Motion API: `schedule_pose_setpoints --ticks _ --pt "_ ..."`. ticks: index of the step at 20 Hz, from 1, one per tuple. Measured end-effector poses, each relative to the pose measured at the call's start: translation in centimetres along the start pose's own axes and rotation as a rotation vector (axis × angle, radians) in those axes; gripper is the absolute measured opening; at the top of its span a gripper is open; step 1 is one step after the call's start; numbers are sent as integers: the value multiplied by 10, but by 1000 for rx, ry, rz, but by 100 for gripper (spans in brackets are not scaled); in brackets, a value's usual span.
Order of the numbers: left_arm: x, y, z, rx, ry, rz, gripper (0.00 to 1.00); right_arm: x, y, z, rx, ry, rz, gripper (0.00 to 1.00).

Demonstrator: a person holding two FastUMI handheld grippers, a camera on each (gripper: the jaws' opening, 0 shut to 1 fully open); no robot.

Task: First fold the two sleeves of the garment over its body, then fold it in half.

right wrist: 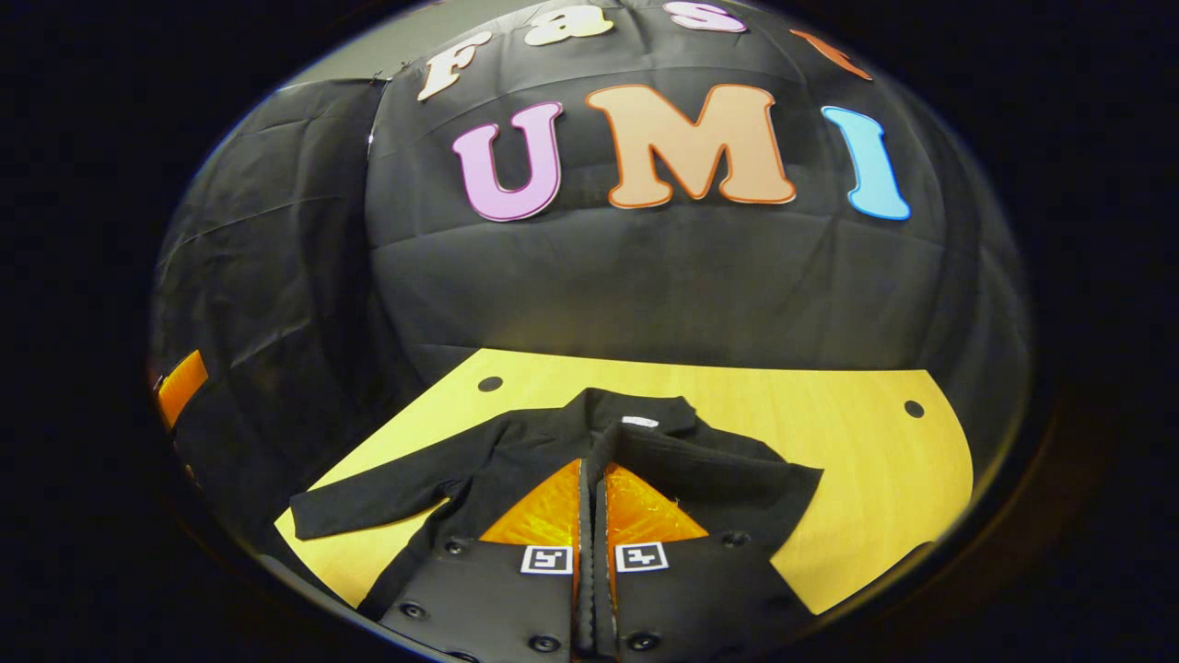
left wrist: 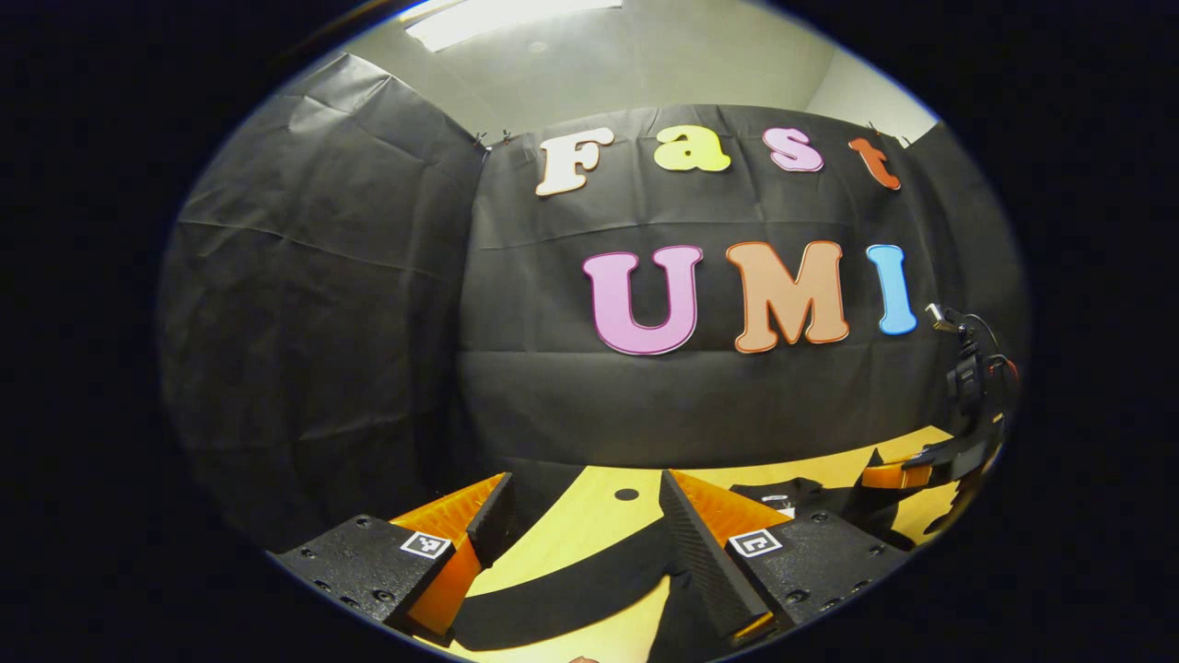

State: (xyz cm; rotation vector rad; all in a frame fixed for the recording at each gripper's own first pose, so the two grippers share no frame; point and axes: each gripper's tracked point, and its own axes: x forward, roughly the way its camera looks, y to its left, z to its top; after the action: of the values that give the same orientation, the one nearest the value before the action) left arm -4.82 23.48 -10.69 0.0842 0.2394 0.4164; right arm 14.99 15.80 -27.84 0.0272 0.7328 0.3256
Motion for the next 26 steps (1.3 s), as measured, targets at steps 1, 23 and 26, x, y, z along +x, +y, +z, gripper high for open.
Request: schedule_pose_setpoints --ticks 1,23,26 --pt "-1 7 -5 2 10 8 93 8 10 -1 -9 9 9 2" --pt "-11 133 -226 25 488 197 94 28 73 31 -127 -148 -9 96" --pt "-18 138 -257 2 575 213 95 29 72 28 -131 -140 -17 99"
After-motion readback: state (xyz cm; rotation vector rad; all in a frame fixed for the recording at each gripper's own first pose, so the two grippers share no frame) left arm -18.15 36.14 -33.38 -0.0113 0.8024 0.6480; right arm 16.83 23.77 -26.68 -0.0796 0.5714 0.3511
